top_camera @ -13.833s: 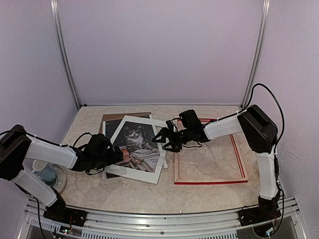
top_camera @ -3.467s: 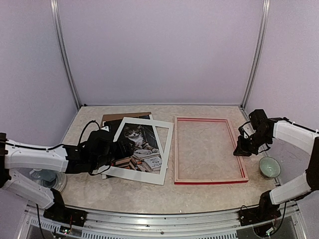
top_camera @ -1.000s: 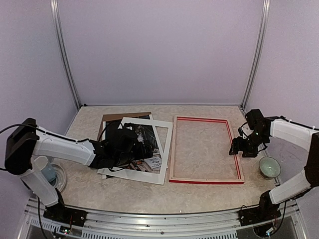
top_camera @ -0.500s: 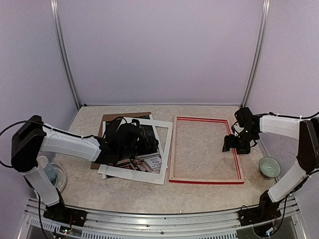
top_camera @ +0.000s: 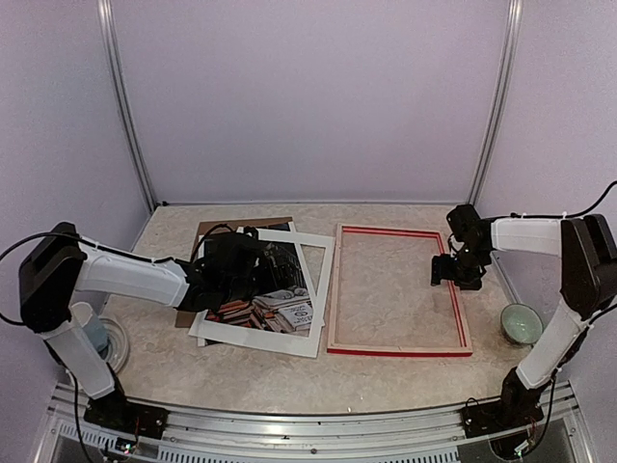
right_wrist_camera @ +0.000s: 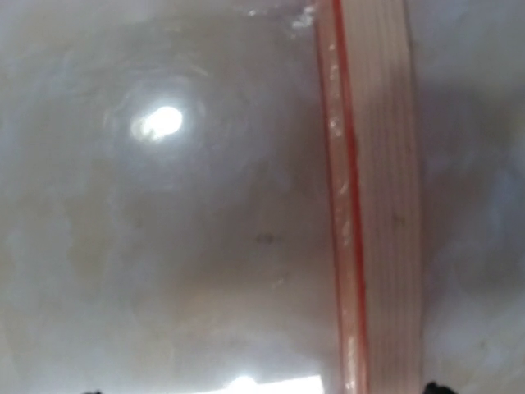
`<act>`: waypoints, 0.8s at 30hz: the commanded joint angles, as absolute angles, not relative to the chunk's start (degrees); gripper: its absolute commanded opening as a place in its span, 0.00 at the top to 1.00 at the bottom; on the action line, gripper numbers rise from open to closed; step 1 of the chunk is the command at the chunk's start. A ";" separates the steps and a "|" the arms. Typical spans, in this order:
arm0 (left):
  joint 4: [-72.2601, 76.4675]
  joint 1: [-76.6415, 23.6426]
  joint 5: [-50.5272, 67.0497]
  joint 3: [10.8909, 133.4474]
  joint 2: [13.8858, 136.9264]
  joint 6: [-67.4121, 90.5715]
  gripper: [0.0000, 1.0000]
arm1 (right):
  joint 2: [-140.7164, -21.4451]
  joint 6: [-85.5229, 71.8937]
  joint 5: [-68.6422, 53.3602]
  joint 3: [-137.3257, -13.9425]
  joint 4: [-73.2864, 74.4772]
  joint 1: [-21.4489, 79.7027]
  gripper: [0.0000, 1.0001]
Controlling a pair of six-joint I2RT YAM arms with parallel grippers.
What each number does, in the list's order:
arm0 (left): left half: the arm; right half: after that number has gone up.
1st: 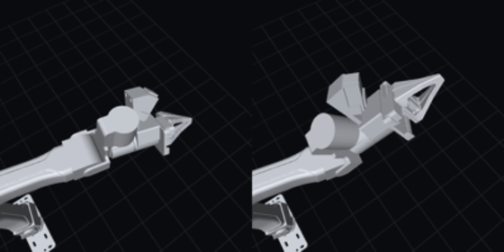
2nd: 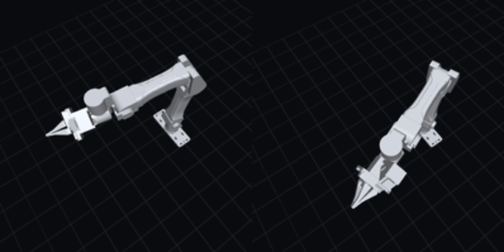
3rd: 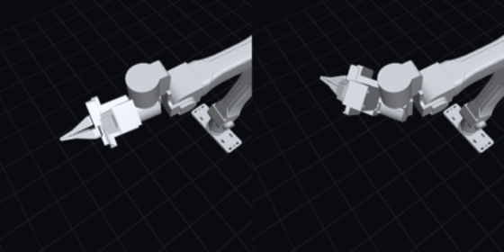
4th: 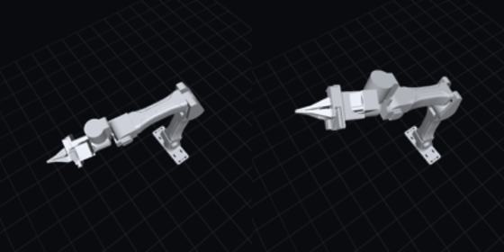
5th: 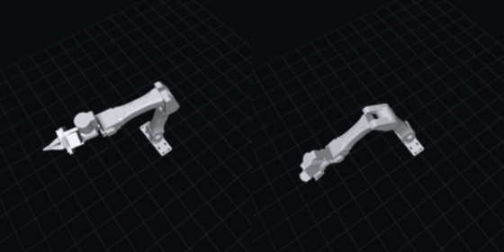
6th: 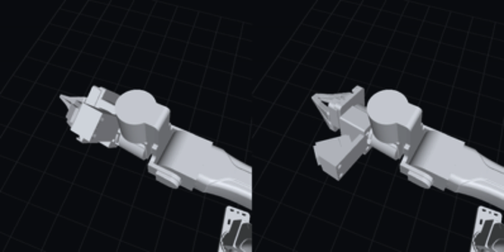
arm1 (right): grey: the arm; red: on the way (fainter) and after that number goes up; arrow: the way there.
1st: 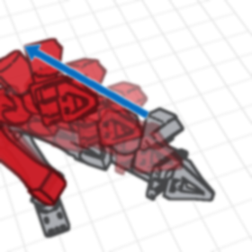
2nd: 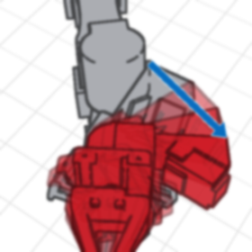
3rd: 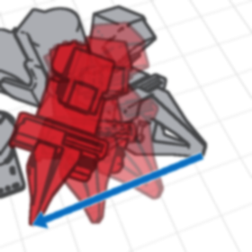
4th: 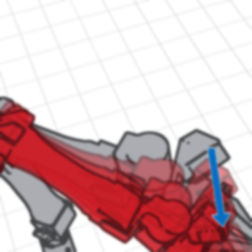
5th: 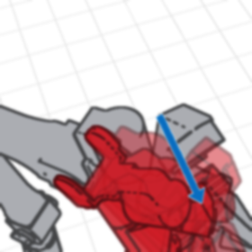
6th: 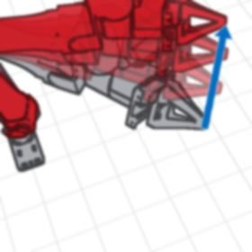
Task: Put the photo into the frame
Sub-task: Place the glass panel at the frame body.
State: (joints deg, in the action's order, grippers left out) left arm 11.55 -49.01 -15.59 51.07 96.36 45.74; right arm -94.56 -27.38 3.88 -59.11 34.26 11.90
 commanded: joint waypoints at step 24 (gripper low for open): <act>6.91 -42.76 -17.49 36.32 76.79 48.19 0.01 | -98.26 -26.33 3.86 -62.74 29.30 4.80 0.58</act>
State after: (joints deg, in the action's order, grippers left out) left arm 7.94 -42.94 -16.40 37.30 78.78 48.47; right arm -97.97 -27.35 0.75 -60.62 27.59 5.80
